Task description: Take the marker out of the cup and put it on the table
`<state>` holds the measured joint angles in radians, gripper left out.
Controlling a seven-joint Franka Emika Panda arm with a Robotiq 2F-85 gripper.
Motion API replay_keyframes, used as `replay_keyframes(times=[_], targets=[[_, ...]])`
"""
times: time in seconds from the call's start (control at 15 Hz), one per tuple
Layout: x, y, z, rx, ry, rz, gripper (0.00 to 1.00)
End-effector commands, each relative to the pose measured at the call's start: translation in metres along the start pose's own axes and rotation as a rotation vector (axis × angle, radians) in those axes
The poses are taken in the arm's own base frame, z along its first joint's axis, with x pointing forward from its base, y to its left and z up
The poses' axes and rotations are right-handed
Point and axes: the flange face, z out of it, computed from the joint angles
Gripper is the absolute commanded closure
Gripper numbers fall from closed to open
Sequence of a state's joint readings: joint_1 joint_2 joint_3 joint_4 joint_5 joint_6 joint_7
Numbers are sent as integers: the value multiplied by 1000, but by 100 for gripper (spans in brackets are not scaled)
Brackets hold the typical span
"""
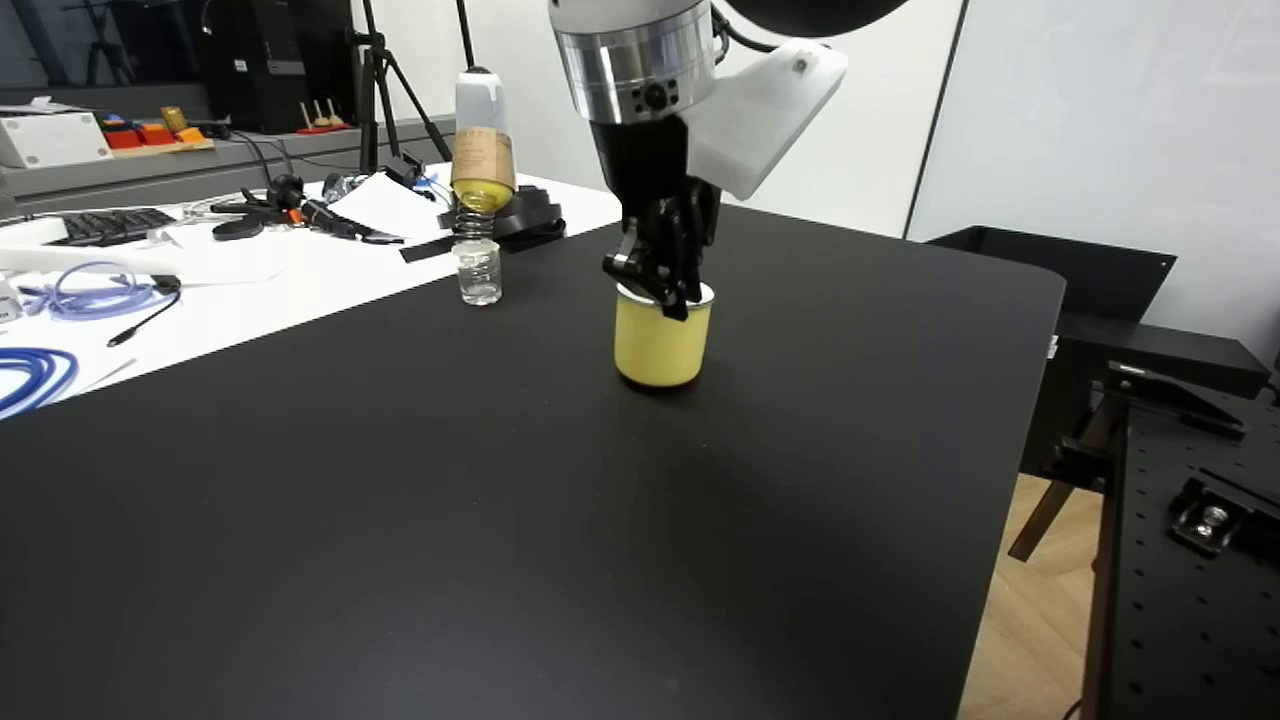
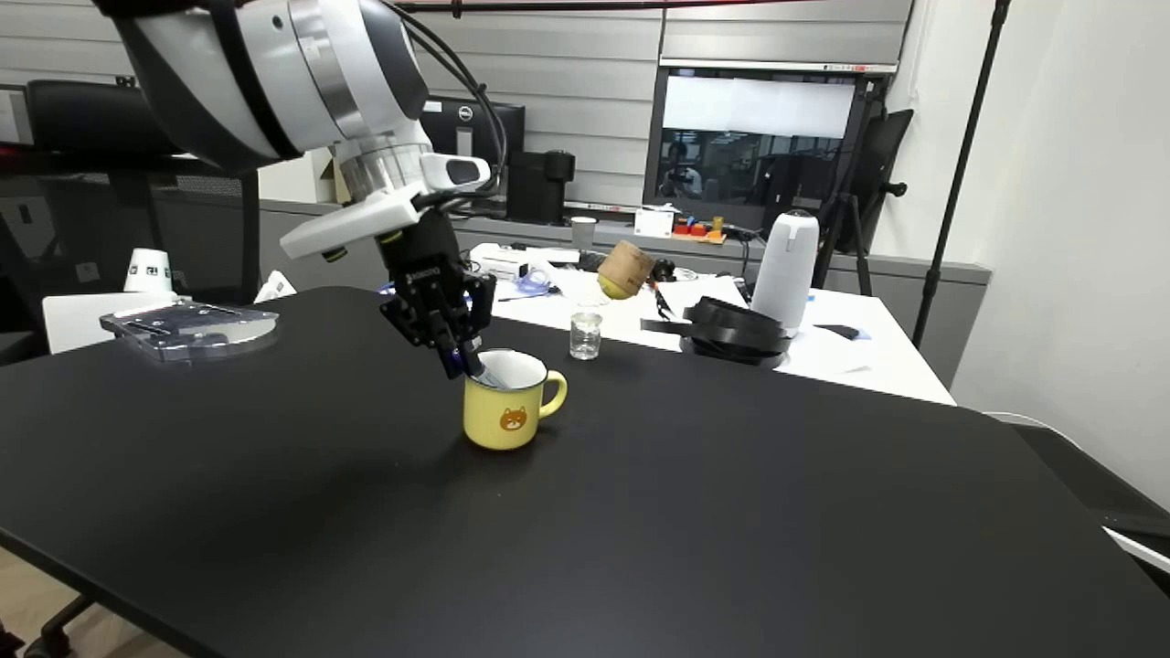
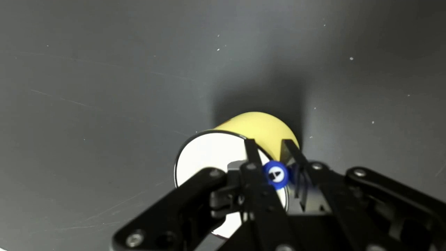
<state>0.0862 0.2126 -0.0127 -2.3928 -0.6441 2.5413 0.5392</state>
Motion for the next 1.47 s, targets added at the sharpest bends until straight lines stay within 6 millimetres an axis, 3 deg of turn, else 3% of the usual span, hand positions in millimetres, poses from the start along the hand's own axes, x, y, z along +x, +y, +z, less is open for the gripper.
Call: replay_keyframes(times=[0.0, 0.53, 0.93, 1.2, 1.4], targets=[[0, 14, -23, -24, 31, 13, 95], [3, 16, -74, -84, 56, -47, 95], [-7, -28, -123, -120, 165, -229, 95], [-7, -57, -127, -77, 256, -355, 95], [-5, -66, -111, -60, 302, -439, 95]])
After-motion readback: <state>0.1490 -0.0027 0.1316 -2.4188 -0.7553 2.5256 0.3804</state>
